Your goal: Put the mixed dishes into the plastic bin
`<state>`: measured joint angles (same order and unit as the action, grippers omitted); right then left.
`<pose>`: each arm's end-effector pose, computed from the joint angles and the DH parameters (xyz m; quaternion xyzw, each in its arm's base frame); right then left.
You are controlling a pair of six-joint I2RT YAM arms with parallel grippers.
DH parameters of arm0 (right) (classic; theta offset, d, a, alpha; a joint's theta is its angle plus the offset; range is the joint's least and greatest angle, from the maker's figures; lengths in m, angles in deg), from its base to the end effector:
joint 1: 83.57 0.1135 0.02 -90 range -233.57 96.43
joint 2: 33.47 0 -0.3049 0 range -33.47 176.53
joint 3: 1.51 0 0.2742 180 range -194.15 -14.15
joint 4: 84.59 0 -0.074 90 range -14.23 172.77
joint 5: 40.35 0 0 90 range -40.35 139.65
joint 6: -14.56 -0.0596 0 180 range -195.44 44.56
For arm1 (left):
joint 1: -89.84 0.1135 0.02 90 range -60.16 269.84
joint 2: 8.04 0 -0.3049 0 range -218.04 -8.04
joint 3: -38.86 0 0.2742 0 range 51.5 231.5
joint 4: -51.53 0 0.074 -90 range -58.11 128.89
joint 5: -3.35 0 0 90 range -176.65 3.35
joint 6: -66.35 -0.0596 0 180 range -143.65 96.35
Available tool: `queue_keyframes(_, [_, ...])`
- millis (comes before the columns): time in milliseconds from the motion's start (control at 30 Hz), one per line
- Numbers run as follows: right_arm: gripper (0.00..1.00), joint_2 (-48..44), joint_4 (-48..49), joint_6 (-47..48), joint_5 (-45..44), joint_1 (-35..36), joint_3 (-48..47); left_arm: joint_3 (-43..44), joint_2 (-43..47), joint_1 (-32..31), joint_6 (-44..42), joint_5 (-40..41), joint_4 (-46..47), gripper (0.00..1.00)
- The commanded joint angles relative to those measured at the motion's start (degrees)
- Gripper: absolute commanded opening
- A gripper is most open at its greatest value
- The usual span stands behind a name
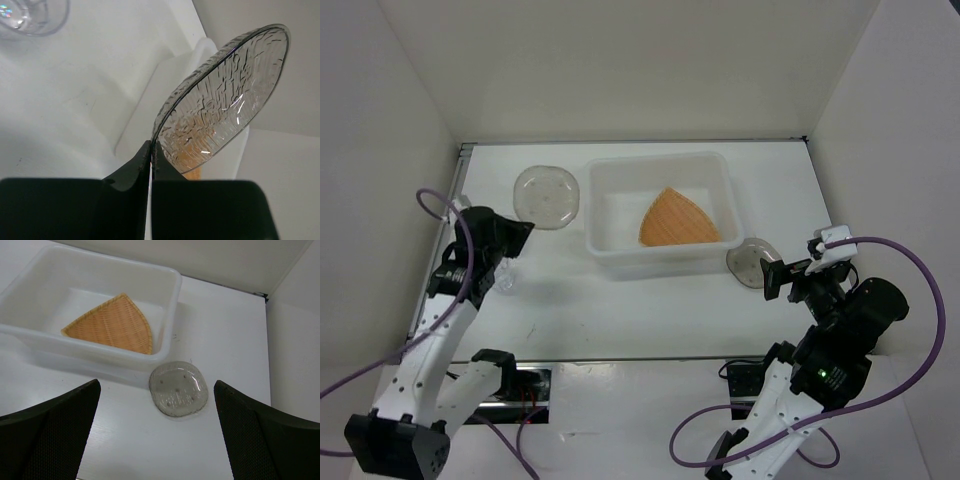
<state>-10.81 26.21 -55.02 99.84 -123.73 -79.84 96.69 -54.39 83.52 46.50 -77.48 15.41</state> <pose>0.0313 0.0335 0.4312 -0.1367 0.7458 0.0050 0.6520 0.1988 -0.0125 0.3333 -0.4802 0.6894 -0.2802 0.4644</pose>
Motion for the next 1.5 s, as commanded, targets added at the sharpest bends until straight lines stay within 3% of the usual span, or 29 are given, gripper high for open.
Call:
queue_keyframes(0, [0.98,-0.3,1.8,-0.6,0.0,-0.4,-0.9,5.7,-7.8,-3.0,-4.1,-8.1,5.9,0.0])
queue_keyframes(167, [0.98,-0.3,1.8,-0.6,0.0,-0.4,-0.9,14.9,-19.5,-12.0,-7.9,-8.1,9.9,0.0])
queue_keyframes(333, [0.98,-0.3,1.8,-0.6,0.0,-0.4,-0.9,31.3,-37.6,-21.2,-14.9,-12.6,3.7,0.0])
queue_keyframes(633, [0.98,-0.3,1.8,-0.6,0.0,-1.5,-0.9,41.0,-58.1,-25.1,-18.8,-14.7,2.0,0.0])
queue_keyframes(1067, [0.98,-0.9,1.8,-0.6,0.0,-2.5,-0.9,57.3,-75.5,-27.0,-19.3,-19.5,1.3,0.0])
queue_keyframes(1233, [0.98,-0.9,1.8,-1.2,0.0,-2.6,-0.9,59.7,-78.6,-27.0,-18.8,-20.0,-0.3,0.12])
queue_keyframes(1467, [0.98,-0.9,1.8,-1.2,0.0,-2.6,-0.9,58.6,-78.6,-27.0,-18.2,-18.7,-0.9,0.2])
